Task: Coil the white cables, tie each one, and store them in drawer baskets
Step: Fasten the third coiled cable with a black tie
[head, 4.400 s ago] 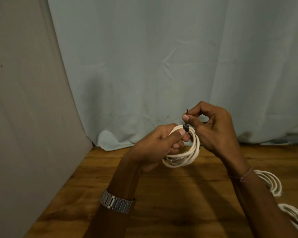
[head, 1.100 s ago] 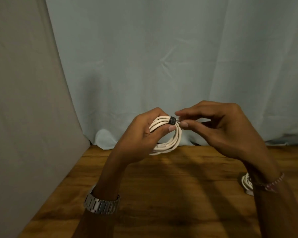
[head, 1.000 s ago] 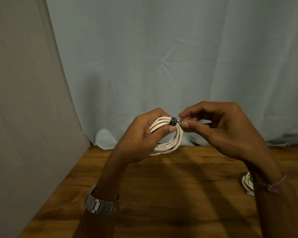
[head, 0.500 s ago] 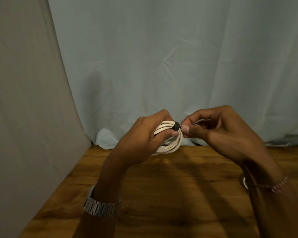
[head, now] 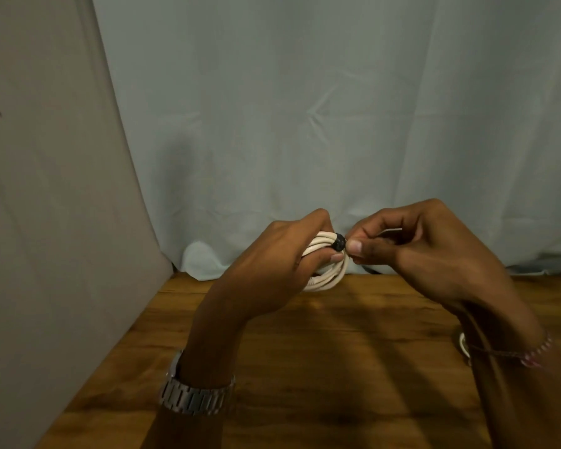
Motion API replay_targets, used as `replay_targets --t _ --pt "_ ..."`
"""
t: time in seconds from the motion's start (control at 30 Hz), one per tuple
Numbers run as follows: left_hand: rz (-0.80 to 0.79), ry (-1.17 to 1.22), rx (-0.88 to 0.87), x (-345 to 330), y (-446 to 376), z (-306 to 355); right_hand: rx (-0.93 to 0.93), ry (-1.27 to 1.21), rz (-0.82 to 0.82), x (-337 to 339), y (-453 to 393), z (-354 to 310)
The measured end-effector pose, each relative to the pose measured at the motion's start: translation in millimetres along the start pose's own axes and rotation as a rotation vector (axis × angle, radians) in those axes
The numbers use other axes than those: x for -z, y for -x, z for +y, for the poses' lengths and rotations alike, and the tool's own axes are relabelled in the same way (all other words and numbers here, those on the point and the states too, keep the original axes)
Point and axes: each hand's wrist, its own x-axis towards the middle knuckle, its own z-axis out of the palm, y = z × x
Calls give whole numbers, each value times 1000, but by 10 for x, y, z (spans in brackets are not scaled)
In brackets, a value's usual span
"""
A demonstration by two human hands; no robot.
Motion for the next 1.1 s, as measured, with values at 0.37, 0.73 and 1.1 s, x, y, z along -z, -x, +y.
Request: replay_targets --t 0.37,0.73,1.1 --pt "11 -32 62 -4 4 11 -35 -25 34 -50 -24 -1" --pt "95 91 20 54 37 -10 119 -196 -68 95 -19 11" --pt "64 185 57 54 39 -27 147 -265 -161 133 -86 114"
